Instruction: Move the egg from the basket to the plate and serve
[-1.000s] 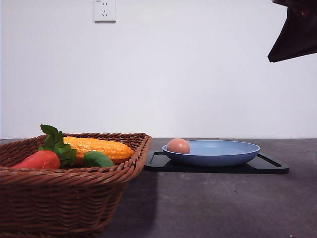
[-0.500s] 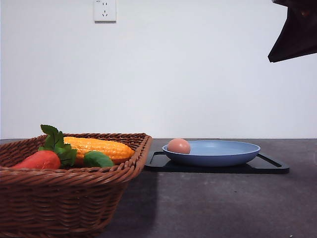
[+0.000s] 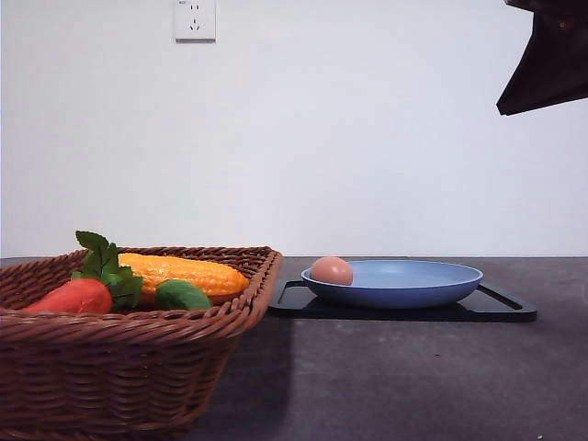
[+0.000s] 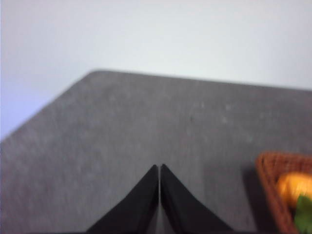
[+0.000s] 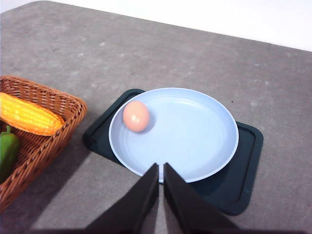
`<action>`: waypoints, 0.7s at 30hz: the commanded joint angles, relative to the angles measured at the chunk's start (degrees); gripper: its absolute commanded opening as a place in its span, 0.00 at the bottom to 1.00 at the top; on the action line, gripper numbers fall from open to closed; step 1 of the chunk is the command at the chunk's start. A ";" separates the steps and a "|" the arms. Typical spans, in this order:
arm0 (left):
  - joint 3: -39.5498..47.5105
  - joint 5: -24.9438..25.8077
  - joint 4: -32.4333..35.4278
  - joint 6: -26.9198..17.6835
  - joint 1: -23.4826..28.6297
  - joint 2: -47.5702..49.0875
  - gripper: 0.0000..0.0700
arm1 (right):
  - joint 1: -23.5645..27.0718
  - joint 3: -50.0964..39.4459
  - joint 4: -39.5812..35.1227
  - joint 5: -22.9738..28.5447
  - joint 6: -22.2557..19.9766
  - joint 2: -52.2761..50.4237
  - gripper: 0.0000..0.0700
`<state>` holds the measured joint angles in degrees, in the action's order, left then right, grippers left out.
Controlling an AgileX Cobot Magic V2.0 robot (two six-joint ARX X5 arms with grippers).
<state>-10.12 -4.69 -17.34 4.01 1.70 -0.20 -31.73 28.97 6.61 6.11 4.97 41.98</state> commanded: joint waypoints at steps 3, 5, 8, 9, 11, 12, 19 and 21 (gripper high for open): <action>2.63 1.02 0.69 0.11 0.21 0.03 0.00 | -0.39 0.61 -0.63 0.17 0.77 0.22 0.00; 3.84 1.04 0.69 0.12 0.21 0.03 0.00 | -0.39 0.61 -0.63 0.17 0.77 0.22 0.00; 5.46 1.04 0.87 0.11 0.21 0.03 0.00 | -0.39 0.61 -0.63 0.16 0.77 0.22 0.00; 6.03 1.05 1.17 0.11 0.21 0.03 0.00 | -0.39 0.61 -0.63 0.17 0.77 0.22 0.00; 7.37 1.07 2.43 0.16 0.21 0.04 0.00 | -0.39 0.61 -0.63 0.16 0.77 0.22 0.00; 7.93 1.09 2.97 0.21 0.21 0.05 0.00 | -0.39 0.61 -0.64 0.17 0.77 0.22 0.00; 9.54 1.28 5.92 1.67 0.21 0.05 0.00 | -0.39 0.61 -0.63 0.17 0.77 0.22 0.00; 9.54 1.27 5.94 1.62 0.21 0.04 0.00 | -0.39 0.61 -0.62 0.17 0.77 0.22 0.00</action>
<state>-1.85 -3.44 -10.48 5.33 1.81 -0.25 -31.73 28.97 6.61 6.14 4.97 41.98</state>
